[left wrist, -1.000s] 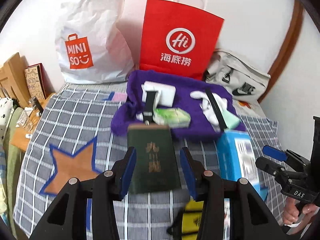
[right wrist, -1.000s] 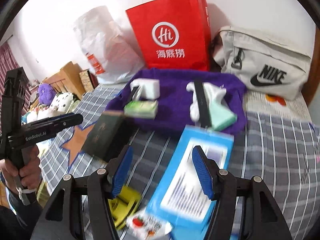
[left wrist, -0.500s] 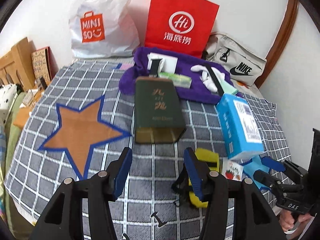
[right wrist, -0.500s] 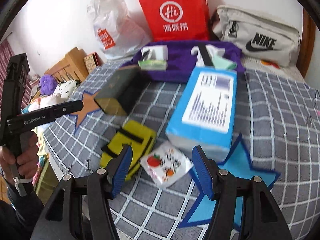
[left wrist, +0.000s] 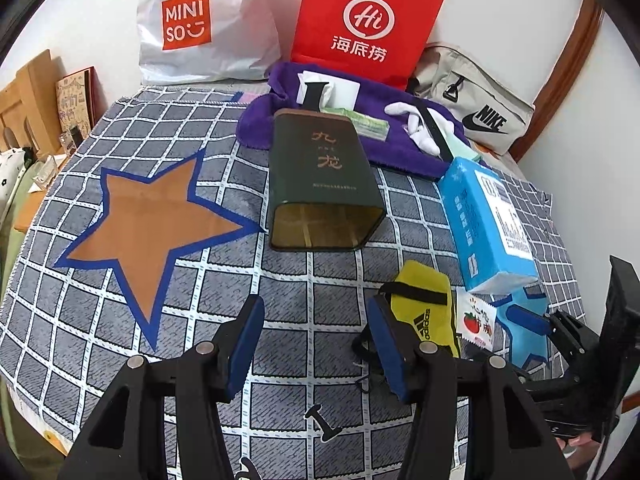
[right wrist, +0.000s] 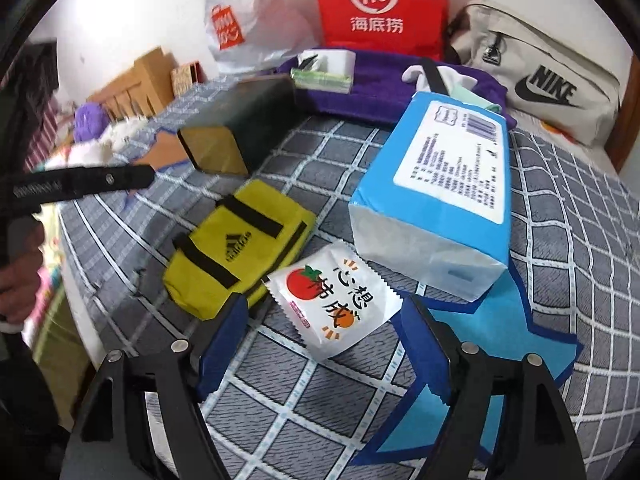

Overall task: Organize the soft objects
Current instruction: 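Reach the right tool toward the white snack packet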

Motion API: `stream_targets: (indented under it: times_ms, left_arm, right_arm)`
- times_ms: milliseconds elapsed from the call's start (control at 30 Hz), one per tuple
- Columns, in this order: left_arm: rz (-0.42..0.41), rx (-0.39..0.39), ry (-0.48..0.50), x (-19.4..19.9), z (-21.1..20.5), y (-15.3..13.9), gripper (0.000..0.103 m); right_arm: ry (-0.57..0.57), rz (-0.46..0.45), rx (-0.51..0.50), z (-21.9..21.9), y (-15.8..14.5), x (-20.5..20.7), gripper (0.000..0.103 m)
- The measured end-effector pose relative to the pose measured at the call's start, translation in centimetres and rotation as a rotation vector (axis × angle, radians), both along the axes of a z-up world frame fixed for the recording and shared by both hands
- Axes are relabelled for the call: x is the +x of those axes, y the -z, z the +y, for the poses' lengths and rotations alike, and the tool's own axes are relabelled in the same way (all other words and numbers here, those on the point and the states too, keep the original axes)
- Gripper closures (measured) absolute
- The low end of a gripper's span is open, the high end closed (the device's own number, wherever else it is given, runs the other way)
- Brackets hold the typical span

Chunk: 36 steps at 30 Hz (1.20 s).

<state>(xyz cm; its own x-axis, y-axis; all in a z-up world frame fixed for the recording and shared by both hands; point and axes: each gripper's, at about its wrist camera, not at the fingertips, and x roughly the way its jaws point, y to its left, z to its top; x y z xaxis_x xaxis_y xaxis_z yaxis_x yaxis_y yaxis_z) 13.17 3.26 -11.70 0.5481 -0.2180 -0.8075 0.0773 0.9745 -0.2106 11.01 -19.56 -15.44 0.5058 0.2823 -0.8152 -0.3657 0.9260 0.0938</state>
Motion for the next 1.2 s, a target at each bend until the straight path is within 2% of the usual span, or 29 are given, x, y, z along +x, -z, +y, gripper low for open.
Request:
stream_targets:
  times_ms: [267,467,500,533,600,633,667,700,833,1000,1100,1167,1200]
  left_arm:
    - [0.018,-0.004,0.017,0.1,-0.6,0.5,0.051]
    - [0.034,0.000,0.033,0.1,-1.1,1.0,0.051]
    - [0.038,0.001,0.037,0.0,-1.3,1.1,0.051]
    - [0.040,0.001,0.041,0.0,-1.4,1.2,0.051]
    - [0.043,0.003,0.046,0.0,-1.5,1.3,0.051]
    - [0.043,0.003,0.048,-0.1,-1.6,1.3,0.051]
    - [0.044,0.004,0.050,-0.1,-1.7,1.3,0.051]
    - [0.043,0.004,0.050,-0.2,-1.7,1.3,0.051]
    - [0.040,0.008,0.055,-0.5,-1.8,1.2,0.051]
    - [0.035,0.011,0.054,-0.9,-1.7,1.0,0.051]
    - [0.034,0.011,0.053,-0.9,-1.7,1.0,0.051]
    - [0.034,0.012,0.052,-0.9,-1.7,1.0,0.051]
    - [0.035,0.011,0.053,-0.9,-1.7,1.0,0.051]
  right_arm:
    - [0.017,-0.017,-0.068,0.6,1.3,0.8,0.025]
    - [0.064,-0.010,-0.042,0.4,1.9,1.3,0.025]
    - [0.064,-0.011,-0.052,0.5,2.0,1.3,0.028]
    - [0.057,-0.020,-0.063,0.6,1.9,1.2,0.038]
    - [0.043,-0.019,-0.057,0.7,1.7,1.0,0.050]
    - [0.038,-0.016,-0.053,0.7,1.6,1.0,0.069]
    - [0.037,-0.014,-0.048,0.6,1.5,0.9,0.076]
    - [0.033,-0.006,-0.036,0.5,1.3,0.8,0.090]
    - [0.034,0.012,0.006,-0.4,1.1,0.3,0.097]
    - [0.034,0.014,-0.028,-1.5,0.9,-1.2,0.098]
    - [0.045,0.026,-0.032,-2.7,1.0,-1.8,0.093]
    - [0.041,0.033,0.002,-3.3,0.9,-2.3,0.073]
    - [0.036,0.024,0.020,-3.4,0.7,-2.6,0.050]
